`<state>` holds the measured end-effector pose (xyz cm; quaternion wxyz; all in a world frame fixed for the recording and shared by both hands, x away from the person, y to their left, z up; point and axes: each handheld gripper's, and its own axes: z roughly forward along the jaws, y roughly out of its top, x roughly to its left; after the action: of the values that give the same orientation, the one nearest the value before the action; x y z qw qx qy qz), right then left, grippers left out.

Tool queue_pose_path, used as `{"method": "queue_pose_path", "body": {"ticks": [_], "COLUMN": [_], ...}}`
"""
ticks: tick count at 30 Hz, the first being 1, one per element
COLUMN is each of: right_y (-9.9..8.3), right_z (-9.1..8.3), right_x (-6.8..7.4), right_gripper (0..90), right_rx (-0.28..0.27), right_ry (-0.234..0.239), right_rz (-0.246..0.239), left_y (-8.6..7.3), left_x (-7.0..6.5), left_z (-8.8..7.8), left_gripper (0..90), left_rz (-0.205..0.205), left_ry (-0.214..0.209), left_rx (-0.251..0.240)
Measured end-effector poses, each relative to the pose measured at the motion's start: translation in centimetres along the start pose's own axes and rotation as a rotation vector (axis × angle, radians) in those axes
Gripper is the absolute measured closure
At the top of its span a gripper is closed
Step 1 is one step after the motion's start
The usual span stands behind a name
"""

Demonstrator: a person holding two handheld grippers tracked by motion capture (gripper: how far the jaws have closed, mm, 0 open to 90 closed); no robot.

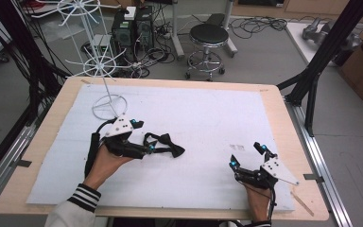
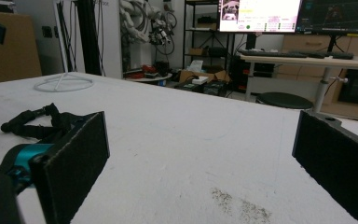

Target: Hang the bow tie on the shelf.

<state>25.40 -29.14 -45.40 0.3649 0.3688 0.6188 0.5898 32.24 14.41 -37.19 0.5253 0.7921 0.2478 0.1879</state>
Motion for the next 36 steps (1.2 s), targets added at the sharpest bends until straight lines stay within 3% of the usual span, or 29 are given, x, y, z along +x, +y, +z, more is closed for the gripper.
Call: {"method": "queue_pose_path", "body": {"ticks": [3, 8, 12, 20, 23, 30, 36], "right_y": [0.0, 0.0, 0.0, 0.0, 0.0, 0.0, 0.0], "right_z": [0.0, 0.0, 0.0, 0.0, 0.0, -0.1, -0.1], "right_x": [0.0, 0.0, 0.0, 0.0, 0.0, 0.0, 0.0], "right_gripper": [2.8, 2.8, 2.8, 2.8, 2.8, 2.8, 2.8], "right_rx": [-0.001, -0.002, -0.003, -0.007, -0.007, -0.005, -0.005], "right_ry": [0.0, -0.001, -0.001, -0.002, -0.003, -0.002, -0.002], "right_rz": [0.003, 0.003, 0.007, 0.004, 0.007, 0.013, 0.012], "left_y": [0.1, 0.0, 0.0, 0.0, -0.2, -0.4, -0.6], "left_x": [0.0, -0.2, -0.4, -1.5, -2.1, -2.4, -2.7], "left_z": [1.2, 3.0, 3.7, 5.7, 6.5, 7.4, 8.5], "left_gripper": [15.0, 15.1, 15.9, 21.6, 23.6, 28.4, 37.9], "left_rz": [-0.016, 0.003, -0.012, 0.059, 0.095, 0.108, 0.084], "left_ry": [-0.033, -0.051, -0.08, -0.106, -0.109, -0.118, -0.081], "left_rx": [0.047, 0.136, 0.167, 0.284, 0.326, 0.371, 0.44]}}
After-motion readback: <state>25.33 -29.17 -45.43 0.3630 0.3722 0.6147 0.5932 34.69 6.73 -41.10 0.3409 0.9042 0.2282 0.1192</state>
